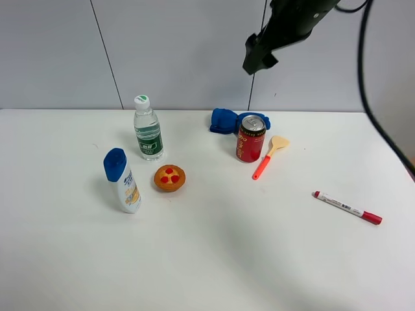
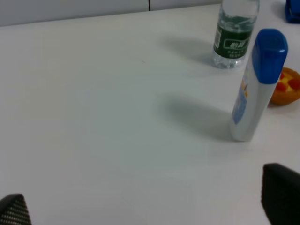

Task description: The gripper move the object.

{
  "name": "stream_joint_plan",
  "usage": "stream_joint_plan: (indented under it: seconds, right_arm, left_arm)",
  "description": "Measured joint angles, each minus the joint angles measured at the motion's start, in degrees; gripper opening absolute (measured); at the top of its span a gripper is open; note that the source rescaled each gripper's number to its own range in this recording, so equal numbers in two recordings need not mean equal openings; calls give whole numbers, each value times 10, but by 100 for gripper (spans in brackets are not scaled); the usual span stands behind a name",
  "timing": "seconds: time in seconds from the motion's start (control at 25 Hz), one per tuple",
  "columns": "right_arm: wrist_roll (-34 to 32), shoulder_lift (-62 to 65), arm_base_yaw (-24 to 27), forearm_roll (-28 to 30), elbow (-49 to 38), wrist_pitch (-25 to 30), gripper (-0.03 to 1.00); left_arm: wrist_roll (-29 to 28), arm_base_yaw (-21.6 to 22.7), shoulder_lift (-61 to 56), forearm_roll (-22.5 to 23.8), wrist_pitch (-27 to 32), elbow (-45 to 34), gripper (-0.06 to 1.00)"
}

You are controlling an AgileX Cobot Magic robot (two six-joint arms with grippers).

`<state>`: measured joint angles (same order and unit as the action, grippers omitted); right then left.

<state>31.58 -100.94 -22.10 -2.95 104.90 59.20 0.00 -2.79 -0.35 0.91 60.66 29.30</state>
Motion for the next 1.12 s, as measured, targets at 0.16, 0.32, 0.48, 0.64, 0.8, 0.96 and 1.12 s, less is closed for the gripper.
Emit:
stream_joint_plan:
  seconds: [0.16,0.32,0.48,0.64,0.8,0.96,1.12]
  right_arm:
    - [-26,94,0,12,0,25,85]
    - [-99,206,-1,55,-39,46,85]
    - [-145,337,33,130,-193,-6,85]
    - [-219,465,139,114,-393,-75,85]
    - [-243,609,235,69,-566,-111,85]
    - [-240,766,250,16,-652,-80,85]
    - [-230,870,250,-41,-668,-25,85]
  left_arm:
    - [0,0,0,0,0,0,100]
    - [0,0,0,0,0,0,100]
    - [0,0,0,0,0,0,100]
    - [0,0,0,0,0,0,100]
    - [0,0,0,0,0,0,100]
    - [0,0,0,0,0,0,100]
    - [0,0,0,0,0,0,100]
